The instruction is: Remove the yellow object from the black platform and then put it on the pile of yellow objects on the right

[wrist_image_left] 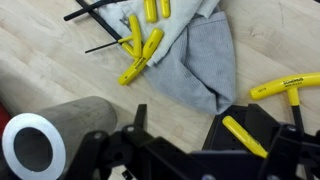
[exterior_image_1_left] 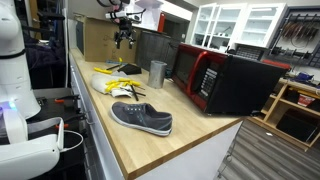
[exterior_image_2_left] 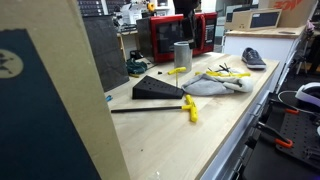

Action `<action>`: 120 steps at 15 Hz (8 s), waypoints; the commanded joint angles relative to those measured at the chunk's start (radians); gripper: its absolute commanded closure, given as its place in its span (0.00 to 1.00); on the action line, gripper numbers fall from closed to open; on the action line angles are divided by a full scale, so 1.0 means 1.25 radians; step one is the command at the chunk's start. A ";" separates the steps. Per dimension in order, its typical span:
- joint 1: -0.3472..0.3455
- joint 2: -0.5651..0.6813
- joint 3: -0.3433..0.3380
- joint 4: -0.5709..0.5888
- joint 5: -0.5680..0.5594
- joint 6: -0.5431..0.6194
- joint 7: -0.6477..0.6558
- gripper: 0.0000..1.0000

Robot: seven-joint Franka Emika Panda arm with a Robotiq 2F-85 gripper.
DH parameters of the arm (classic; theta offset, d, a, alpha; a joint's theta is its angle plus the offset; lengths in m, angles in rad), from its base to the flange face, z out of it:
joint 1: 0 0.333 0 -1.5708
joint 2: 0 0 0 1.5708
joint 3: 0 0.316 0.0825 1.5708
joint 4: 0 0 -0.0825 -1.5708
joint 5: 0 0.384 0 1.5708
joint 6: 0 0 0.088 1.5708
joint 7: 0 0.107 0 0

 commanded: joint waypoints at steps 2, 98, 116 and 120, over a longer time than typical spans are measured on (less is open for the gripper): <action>0.016 0.020 0.006 -0.012 -0.030 0.066 -0.066 0.00; 0.023 0.067 0.001 -0.040 0.027 0.241 -0.018 0.97; 0.038 -0.037 0.022 -0.051 -0.230 -0.087 -0.152 0.97; 0.051 -0.017 0.037 -0.091 -0.331 -0.143 -0.141 0.97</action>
